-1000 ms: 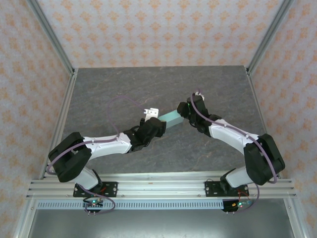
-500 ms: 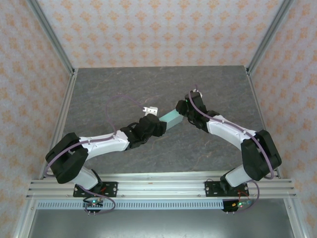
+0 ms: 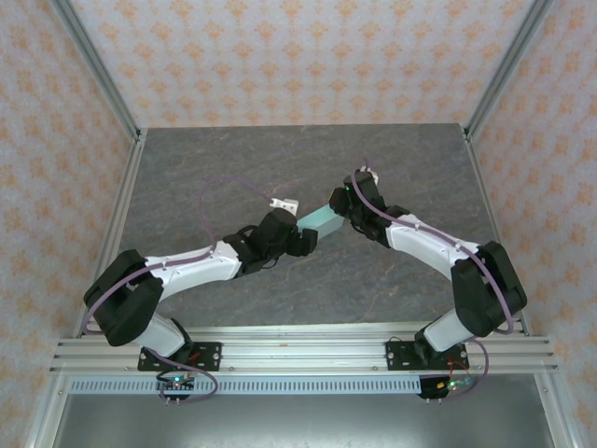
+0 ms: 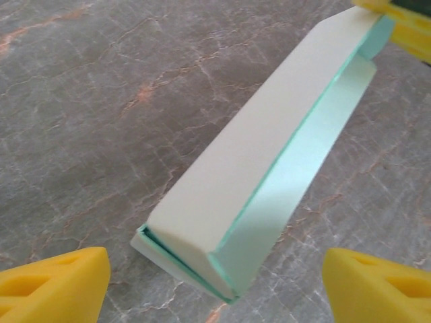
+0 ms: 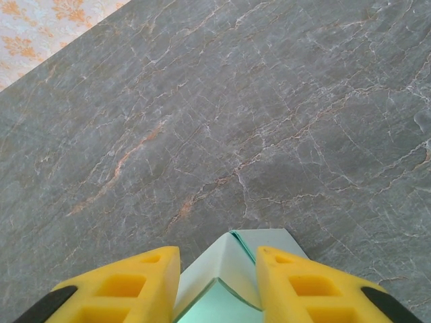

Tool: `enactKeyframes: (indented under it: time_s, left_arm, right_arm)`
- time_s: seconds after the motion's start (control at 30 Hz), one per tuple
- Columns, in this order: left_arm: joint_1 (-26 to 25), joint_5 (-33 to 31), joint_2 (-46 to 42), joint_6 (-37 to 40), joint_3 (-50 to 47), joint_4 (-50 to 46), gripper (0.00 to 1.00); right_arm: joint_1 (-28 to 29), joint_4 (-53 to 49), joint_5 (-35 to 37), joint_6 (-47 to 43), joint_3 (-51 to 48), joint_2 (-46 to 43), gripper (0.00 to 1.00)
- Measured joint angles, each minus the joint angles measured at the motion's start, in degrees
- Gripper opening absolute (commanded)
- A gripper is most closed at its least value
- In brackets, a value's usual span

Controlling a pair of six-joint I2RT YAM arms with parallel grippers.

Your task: Fold the paper box

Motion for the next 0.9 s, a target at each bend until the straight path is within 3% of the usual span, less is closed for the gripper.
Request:
enactKeyframes:
  time_s: [0.37,0.53,0.7,0.9]
  left_arm:
    - [0.9,1.9,-0.3,0.0,0.7,-1.5,0.88]
    - [2.4,3.2,-4.3,-0.5,0.5,-2.7,0.89]
    - [5.0,4.9,-8.5,-4.2,0.5,-2.7,0.86]
    - [8.0,5.1,-7.7,-9.2,0.7,-2.8,0.76]
  right_arm:
    - [0.2,-0.5,0.4,0.0,0.9,0.6,0.33]
    - [0.2,-0.6,0.5,0.0,1.0,0.7,0.33]
    - [0.2,-0.6,0.5,0.0,1.0,0.7,0.33]
    - [0.4,-0.6,0.9,0.0,1.0,0.7,0.33]
